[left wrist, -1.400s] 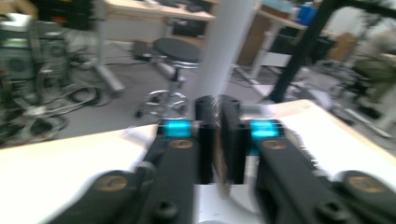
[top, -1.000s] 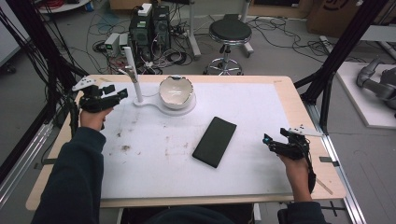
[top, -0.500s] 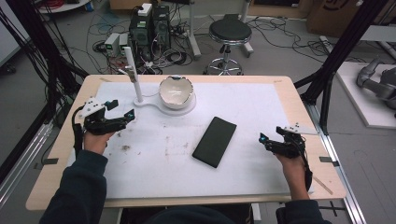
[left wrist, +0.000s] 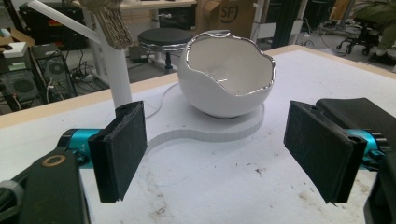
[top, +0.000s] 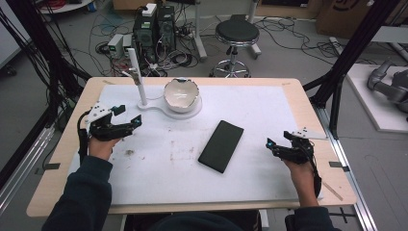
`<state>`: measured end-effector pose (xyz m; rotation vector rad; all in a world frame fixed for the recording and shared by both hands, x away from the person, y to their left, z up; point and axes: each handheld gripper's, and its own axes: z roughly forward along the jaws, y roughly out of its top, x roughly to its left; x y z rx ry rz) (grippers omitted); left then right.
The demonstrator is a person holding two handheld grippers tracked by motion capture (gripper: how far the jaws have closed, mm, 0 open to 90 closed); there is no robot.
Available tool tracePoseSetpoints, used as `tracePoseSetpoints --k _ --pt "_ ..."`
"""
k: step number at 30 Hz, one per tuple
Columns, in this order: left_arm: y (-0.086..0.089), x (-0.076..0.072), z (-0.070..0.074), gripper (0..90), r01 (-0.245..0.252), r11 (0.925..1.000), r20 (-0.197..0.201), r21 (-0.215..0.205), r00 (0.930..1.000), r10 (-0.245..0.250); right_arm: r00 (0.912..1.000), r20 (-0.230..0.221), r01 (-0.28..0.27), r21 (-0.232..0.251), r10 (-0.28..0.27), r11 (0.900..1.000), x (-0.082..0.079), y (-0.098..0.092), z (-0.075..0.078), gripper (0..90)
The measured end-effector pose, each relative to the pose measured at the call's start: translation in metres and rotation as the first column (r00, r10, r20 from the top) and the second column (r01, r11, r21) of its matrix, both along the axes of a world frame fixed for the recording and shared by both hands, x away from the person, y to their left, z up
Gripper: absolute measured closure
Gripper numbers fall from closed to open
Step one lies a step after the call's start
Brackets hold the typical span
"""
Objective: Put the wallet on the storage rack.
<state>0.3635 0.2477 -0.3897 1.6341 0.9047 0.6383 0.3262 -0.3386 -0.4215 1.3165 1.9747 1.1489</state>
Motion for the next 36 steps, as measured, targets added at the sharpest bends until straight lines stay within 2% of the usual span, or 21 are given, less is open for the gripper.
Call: tracePoseSetpoints --k 7,10,15,19,21,24,27,29,31,32,33,34,35,36 --pt "-0.004 0.002 -0.003 21.5 0.033 0.9995 -0.021 0.002 0.9992 -0.033 1.0 -0.001 0.009 0.004 -0.009 1.0 0.001 -0.001 0.0 21.5" --pt "-0.005 0.002 -0.003 21.5 0.035 0.9994 -0.026 -0.005 0.9991 -0.035 1.0 -0.009 0.004 0.004 -0.004 1.0 0.001 0.0 -0.001 21.5" --pt "-0.011 -0.002 -0.002 21.6 0.051 0.9987 -0.035 0.01 0.9981 -0.051 0.9999 0.0 -0.015 -0.005 0.015 1.0 0.003 0.003 0.0 21.5" --pt "-0.024 -0.006 -0.009 22.8 0.074 0.9973 -0.055 0.004 0.9958 -0.073 0.9994 -0.001 -0.036 -0.007 0.036 0.999 0.005 0.007 0.0 21.5" --pt "-0.034 -0.008 -0.012 22.8 0.097 0.9952 -0.073 0.017 0.9928 -0.095 0.999 0.0 -0.044 -0.004 0.044 0.999 0.005 0.01 0.0 21.5" --pt "-0.049 -0.009 -0.014 22.8 0.139 0.9902 -0.093 0.012 0.9861 -0.137 0.9983 -0.003 -0.057 -0.004 0.057 0.998 0.006 0.012 -0.001 21.5" --pt "-0.07 -0.007 -0.019 22.8 0.197 0.9804 -0.137 -0.001 0.9712 -0.195 0.9981 -0.006 -0.062 -0.001 0.062 0.998 0.007 0.013 -0.001 21.5" --pt "-0.088 -0.005 -0.025 22.7 0.244 0.9697 -0.181 -0.004 0.9536 -0.241 0.9981 -0.006 -0.062 0.002 0.062 0.998 0.008 0.014 -0.001 21.5" --pt "-0.107 -0.003 -0.032 22.7 0.294 0.9558 -0.23 0.009 0.9309 -0.284 0.9984 -0.003 -0.057 0.001 0.057 0.998 0.009 0.013 -0.001 21.5" --pt "-0.119 -0.002 -0.037 22.8 0.322 0.9465 -0.264 0.021 0.9149 -0.306 0.9984 -0.004 -0.057 0.001 0.057 0.998 0.009 0.013 -0.001 21.5" --pt "-0.128 -0.002 -0.04 23.1 0.34 0.9403 -0.284 0.022 0.9038 -0.32 0.9985 -0.004 -0.055 0.001 0.055 0.998 0.008 0.013 -0.001 21.5" --pt "-0.134 -0.001 -0.042 23.5 0.354 0.935 -0.298 0.026 0.8954 -0.331 0.9984 -0.005 -0.056 0.003 0.056 0.998 0.008 0.013 0.0 21.5" --pt "-0.143 0.0 -0.045 24.1 0.373 0.9274 -0.315 0.023 0.883 -0.348 0.9984 -0.002 -0.056 0.002 0.056 0.998 0.008 0.012 0.0 21.5" --pt "-0.148 0.0 -0.047 24.2 0.384 0.923 -0.321 0.026 0.8776 -0.356 0.9985 0.0 -0.054 0.003 0.054 0.999 0.008 0.012 0.0 21.5"
